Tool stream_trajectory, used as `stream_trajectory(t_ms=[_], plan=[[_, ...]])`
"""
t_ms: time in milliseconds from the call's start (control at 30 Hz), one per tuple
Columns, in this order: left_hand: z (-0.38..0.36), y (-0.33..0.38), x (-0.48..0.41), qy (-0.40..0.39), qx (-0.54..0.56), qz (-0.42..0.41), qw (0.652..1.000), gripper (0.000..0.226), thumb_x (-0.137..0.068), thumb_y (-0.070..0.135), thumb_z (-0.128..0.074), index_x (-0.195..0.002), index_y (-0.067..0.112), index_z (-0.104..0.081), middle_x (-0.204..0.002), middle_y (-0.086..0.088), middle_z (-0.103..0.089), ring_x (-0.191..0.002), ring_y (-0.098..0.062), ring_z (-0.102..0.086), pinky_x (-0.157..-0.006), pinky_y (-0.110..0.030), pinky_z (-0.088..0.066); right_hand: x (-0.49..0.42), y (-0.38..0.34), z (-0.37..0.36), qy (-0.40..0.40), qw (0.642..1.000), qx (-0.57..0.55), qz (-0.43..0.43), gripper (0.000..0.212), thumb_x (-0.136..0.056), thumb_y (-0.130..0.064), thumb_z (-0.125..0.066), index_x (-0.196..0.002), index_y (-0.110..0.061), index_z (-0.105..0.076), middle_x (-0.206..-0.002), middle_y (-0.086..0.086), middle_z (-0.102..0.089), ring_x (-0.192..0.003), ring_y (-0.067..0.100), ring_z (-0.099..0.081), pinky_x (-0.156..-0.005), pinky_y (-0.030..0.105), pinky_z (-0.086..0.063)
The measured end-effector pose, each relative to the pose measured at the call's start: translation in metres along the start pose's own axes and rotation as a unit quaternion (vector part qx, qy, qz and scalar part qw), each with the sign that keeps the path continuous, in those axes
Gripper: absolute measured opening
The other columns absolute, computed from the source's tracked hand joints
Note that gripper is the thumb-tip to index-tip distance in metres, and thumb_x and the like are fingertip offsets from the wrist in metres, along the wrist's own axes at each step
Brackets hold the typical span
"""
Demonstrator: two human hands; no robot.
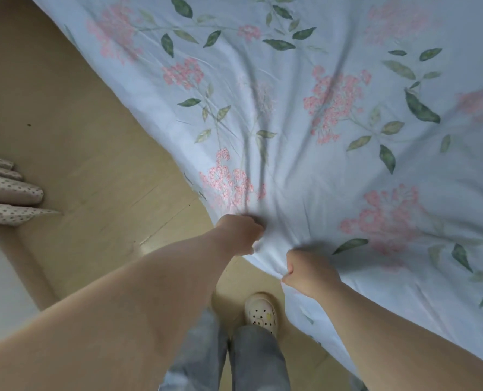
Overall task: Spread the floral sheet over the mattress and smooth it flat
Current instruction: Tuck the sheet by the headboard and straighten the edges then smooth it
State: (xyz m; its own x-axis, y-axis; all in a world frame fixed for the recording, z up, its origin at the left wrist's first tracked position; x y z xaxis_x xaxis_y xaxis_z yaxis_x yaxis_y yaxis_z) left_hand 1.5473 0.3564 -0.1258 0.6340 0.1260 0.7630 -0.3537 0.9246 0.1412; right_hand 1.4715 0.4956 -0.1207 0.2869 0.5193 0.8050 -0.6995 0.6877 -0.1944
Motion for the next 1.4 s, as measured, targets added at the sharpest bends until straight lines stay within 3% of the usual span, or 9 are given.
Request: stream_trajectory(t_ms=[67, 133, 200, 267, 467, 733, 1033, 1200, 1400], plan=[[-0.011, 0.015, 0.003, 0.001, 0.035, 0.013, 0.999, 0.036, -0.094, 0.023, -0.053, -0.129, 0.015, -0.049, -0.132, -0.001, -0.050, -0.119, -0.024, -0.052, -0.090, -0.036, -0.048, 0.008, 0.017, -0.003, 0.024, 0.999, 0.029, -0.018, 0.038, -0.088, -0.020, -0.055, -0.064, -0.022, -0.025, -0.073, -0.006, -0.038, -0.081, 0.019, -0.045, -0.062, 0.024, -0.033], [-0.019, 0.035, 0.005, 0.008, 0.050, 0.025, 0.998, 0.037, -0.095, 0.022, -0.053, -0.130, 0.016, -0.046, -0.134, 0.000, -0.049, -0.119, -0.025, -0.052, -0.090, -0.036, -0.046, 0.017, 0.037, -0.007, 0.026, 0.997, 0.054, -0.041, 0.036, -0.087, -0.018, -0.054, -0.065, -0.024, -0.025, -0.072, -0.007, -0.036, -0.084, 0.020, -0.049, -0.058, 0.024, -0.033], [-0.023, 0.058, 0.008, 0.021, 0.051, 0.026, 0.998, 0.036, -0.094, 0.018, -0.053, -0.130, 0.016, -0.045, -0.134, 0.001, -0.049, -0.120, -0.025, -0.053, -0.089, -0.036, -0.045, 0.029, 0.055, -0.009, 0.022, 0.994, 0.091, -0.061, 0.013, -0.086, -0.017, -0.054, -0.087, -0.020, -0.041, -0.089, -0.002, -0.050, -0.098, 0.024, -0.056, -0.065, 0.026, -0.038], [-0.023, 0.079, 0.010, 0.033, 0.063, 0.017, 0.997, 0.035, -0.094, 0.015, -0.052, -0.128, 0.015, -0.047, -0.135, 0.002, -0.049, -0.119, -0.026, -0.054, -0.079, -0.034, -0.044, 0.036, 0.072, -0.015, 0.014, 0.990, 0.116, -0.078, 0.033, -0.084, -0.018, -0.056, -0.115, -0.015, -0.046, -0.115, 0.004, -0.054, -0.113, 0.026, -0.053, -0.073, 0.028, -0.038], [-0.046, 0.148, 0.031, 0.061, 0.093, 0.015, 0.994, 0.036, -0.095, 0.011, -0.048, -0.131, 0.017, -0.045, -0.134, -0.004, -0.049, -0.122, -0.027, -0.051, -0.090, -0.036, -0.044, 0.063, 0.110, -0.049, 0.029, 0.989, 0.107, -0.102, 0.045, -0.085, -0.019, -0.056, -0.126, -0.012, -0.039, -0.129, 0.010, -0.049, -0.118, 0.028, -0.051, -0.076, 0.031, -0.042], [-0.106, 0.253, 0.051, 0.098, 0.129, 0.005, 0.987, 0.050, -0.093, 0.007, -0.047, -0.139, 0.023, -0.039, -0.134, -0.004, -0.046, -0.119, -0.027, -0.049, -0.091, -0.034, -0.040, 0.131, 0.182, -0.113, 0.048, 0.983, 0.100, -0.145, 0.041, -0.090, -0.015, -0.051, -0.127, -0.010, -0.035, -0.136, 0.015, -0.040, -0.125, 0.034, -0.045, -0.097, 0.045, -0.046], [-0.118, 0.372, 0.025, 0.211, 0.162, 0.079, 0.961, 0.052, -0.092, 0.009, -0.046, -0.140, 0.025, -0.032, -0.130, -0.008, -0.044, -0.116, -0.030, -0.047, -0.089, -0.038, -0.040, 0.153, 0.257, -0.147, 0.122, 0.983, 0.098, -0.097, 0.030, -0.098, -0.011, -0.040, -0.127, -0.009, -0.049, -0.130, 0.014, -0.051, -0.122, 0.033, -0.049, -0.093, 0.040, -0.045], [-0.109, 0.413, 0.020, 0.237, 0.104, 0.096, 0.961, 0.033, -0.096, 0.018, -0.041, -0.125, 0.023, -0.054, -0.122, -0.003, -0.057, -0.115, -0.028, -0.052, -0.081, -0.032, -0.036, 0.160, 0.278, -0.138, 0.108, 0.994, 0.013, -0.012, 0.028, -0.094, -0.015, -0.051, -0.121, -0.008, -0.057, -0.126, 0.015, -0.059, -0.118, 0.031, -0.056, -0.088, 0.033, -0.046], [-0.099, 0.417, 0.044, 0.244, 0.061, 0.107, 0.962, 0.024, -0.095, 0.013, -0.043, -0.112, 0.020, -0.058, -0.112, -0.002, -0.061, -0.106, -0.024, -0.058, -0.071, -0.029, -0.032, 0.179, 0.281, -0.129, 0.105, 0.992, -0.048, 0.046, 0.022, -0.083, -0.018, -0.068, -0.103, -0.011, -0.064, -0.117, 0.016, -0.064, -0.112, 0.033, -0.058, -0.083, 0.031, -0.046]])
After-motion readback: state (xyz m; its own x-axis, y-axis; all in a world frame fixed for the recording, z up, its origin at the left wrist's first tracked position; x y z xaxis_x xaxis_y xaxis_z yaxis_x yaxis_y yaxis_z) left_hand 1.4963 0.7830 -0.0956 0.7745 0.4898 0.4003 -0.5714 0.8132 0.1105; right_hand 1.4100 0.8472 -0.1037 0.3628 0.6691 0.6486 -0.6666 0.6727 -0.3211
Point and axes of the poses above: each hand's wrist, its own x-axis away from the middle knuckle, its own z-axis out of the back of the hand, y = z × x, the point moved 1 cm from there along -x, towards the middle knuckle
